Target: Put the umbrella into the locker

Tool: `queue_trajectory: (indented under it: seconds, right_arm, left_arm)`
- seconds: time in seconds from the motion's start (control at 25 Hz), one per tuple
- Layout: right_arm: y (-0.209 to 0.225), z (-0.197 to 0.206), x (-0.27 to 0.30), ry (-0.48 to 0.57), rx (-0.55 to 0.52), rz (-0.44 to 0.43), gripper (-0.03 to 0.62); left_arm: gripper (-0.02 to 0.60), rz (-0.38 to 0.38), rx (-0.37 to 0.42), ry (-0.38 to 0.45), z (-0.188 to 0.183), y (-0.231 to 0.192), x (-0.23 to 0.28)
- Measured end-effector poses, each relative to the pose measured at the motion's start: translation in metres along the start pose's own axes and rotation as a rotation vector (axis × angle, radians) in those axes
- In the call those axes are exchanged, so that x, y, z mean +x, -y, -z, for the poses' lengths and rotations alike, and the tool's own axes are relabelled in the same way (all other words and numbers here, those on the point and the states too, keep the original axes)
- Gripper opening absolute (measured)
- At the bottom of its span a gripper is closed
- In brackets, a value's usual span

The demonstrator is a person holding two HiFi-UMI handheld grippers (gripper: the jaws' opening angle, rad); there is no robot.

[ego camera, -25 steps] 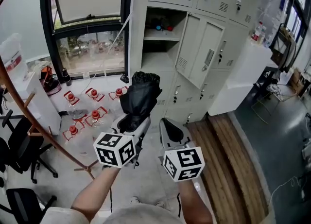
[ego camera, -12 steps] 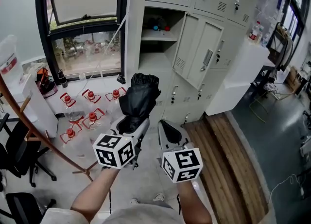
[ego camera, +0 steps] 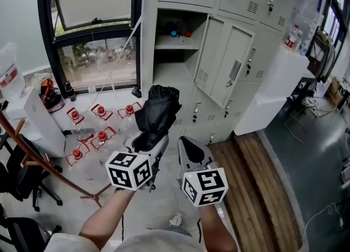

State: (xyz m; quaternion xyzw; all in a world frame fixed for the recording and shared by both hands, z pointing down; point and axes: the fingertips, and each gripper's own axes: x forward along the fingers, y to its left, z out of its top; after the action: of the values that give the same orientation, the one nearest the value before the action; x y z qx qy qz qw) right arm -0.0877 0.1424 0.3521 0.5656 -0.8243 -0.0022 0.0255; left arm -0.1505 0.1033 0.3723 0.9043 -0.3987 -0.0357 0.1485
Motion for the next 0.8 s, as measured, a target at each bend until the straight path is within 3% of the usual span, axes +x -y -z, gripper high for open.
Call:
queue_trajectory:
  seconds: [0.8]
  right_arm:
    - [0.123, 0.007, 0.051, 0.003, 0.043, -0.106, 0.003]
  left_arm:
    - [0.252, -0.098, 0.008, -0.017, 0.002, 0.014, 0.13]
